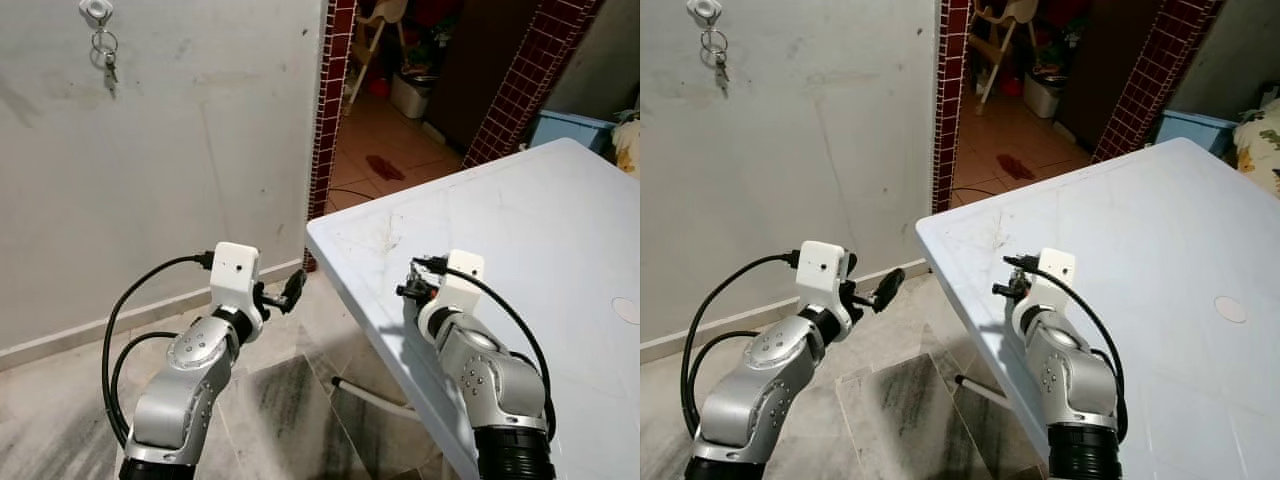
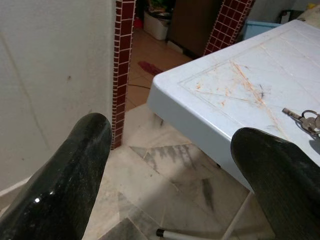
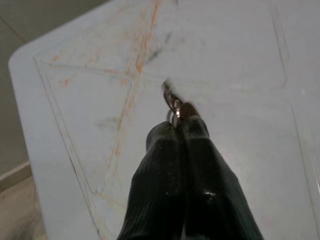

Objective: Hang keys on a hook

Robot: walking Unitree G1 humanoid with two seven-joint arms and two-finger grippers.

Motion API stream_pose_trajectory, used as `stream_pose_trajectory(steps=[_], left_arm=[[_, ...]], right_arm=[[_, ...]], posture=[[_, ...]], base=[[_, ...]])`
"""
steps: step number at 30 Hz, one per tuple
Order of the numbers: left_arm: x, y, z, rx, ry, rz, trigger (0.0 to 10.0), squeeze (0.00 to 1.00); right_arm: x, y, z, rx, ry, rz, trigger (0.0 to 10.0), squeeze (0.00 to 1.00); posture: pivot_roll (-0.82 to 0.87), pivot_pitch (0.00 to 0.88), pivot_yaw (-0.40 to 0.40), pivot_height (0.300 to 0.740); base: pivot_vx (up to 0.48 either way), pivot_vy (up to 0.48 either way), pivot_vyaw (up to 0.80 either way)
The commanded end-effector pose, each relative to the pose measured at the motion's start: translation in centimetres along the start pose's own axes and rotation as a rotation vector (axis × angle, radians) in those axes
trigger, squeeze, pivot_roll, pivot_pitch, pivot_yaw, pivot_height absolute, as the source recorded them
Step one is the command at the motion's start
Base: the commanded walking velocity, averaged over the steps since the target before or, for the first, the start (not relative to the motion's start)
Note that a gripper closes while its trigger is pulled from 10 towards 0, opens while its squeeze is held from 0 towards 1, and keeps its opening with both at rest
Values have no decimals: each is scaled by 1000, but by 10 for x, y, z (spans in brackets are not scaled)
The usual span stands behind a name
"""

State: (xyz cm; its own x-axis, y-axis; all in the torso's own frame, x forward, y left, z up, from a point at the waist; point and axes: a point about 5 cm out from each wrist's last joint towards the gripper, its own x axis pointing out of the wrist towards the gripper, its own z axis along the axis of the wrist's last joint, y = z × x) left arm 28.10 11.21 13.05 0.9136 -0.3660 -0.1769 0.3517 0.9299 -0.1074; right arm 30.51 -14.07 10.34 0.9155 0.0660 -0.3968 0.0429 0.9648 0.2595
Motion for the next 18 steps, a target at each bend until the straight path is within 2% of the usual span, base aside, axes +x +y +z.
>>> stream_pose_trajectory(steps=[1,2,5,11,12,13,14,15,18], left_arm=[[3,-1,-1,2,2,-4,10000,0],[3,-1,-1,2,2,-4,10000,0],[5,-2,0,2,-4,-10,10000,0],[5,-3,0,5,-7,-12,10000,0],[5,-2,0,6,-9,-12,10000,0],[6,-2,0,6,-10,-12,10000,0],[6,-2,0,6,-14,-13,10000,0],[6,-2,1,7,-17,-13,10000,0],[8,-1,3,12,-29,11,10000,0]], right_arm=[[-4,2,10,-39,-58,25,0,0],[-4,2,10,-39,-58,25,0,0],[-11,7,27,-46,-164,89,0,0],[-22,9,43,-64,-286,126,78,0],[-25,11,46,-63,-314,144,1333,0],[-26,12,47,-59,-326,155,6706,0],[-28,13,48,-60,-338,164,6706,0],[-30,14,49,-68,-349,178,10000,0],[-35,19,52,-106,-382,209,10000,0]], posture=[[110,21,-83,740],[110,21,-83,740],[107,20,-77,740],[107,20,-77,740],[110,16,-73,740],[111,13,-73,740],[111,13,-73,740],[112,9,-71,740],[113,3,-68,740]], base=[[0,0,0],[0,0,0],[0,0,0],[0,0,0],[0,0,0],[0,0,0],[0,0,0],[0,0,0],[0,0,0]])
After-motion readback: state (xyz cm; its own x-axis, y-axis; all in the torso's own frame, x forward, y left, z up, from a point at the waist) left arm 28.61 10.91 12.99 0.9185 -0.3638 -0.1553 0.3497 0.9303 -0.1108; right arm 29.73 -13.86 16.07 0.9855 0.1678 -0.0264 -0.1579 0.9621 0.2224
